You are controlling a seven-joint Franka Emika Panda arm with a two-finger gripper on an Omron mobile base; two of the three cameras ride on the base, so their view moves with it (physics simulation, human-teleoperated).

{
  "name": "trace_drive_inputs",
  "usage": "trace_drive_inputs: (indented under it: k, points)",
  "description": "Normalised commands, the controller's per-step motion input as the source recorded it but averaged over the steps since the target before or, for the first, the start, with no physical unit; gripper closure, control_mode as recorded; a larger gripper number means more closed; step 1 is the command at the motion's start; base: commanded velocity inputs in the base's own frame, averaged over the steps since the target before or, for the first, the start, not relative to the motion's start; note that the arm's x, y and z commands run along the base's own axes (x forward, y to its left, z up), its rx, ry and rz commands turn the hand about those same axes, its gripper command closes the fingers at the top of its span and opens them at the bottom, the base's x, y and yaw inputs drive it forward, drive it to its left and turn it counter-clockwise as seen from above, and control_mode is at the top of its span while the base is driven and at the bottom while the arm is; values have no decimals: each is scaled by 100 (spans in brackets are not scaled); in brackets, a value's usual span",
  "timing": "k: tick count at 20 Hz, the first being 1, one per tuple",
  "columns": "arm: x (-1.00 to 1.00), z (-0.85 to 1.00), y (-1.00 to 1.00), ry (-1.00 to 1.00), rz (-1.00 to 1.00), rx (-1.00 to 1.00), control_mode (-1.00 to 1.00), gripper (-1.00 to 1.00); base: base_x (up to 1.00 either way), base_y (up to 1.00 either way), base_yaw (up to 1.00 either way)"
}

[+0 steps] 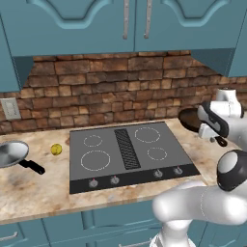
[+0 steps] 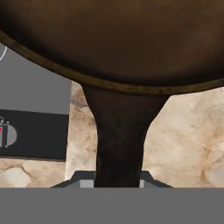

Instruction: Place both pans onto different burners. Then place the lemon and the chicken drumstick on different pans.

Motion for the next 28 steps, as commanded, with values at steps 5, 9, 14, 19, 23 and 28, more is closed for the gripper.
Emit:
trace_drive_inputs:
  k: [5,9,14,19,23,28]
  points:
    - [3,0,46,0,24,-2,-100,100,0,0,0]
    - [10,0,38,0,25,-5,-100,100,0,0,0]
    - [15,0,26,3,23,-2,-100,100,0,0,0]
    - [39,0,17,2,23,-1,-100,100,0,0,0]
    - [48,-5,2,6,20,0,-100,100,0,0,0]
    - [44,-24,0,12,19,0,-100,100,0,0,0]
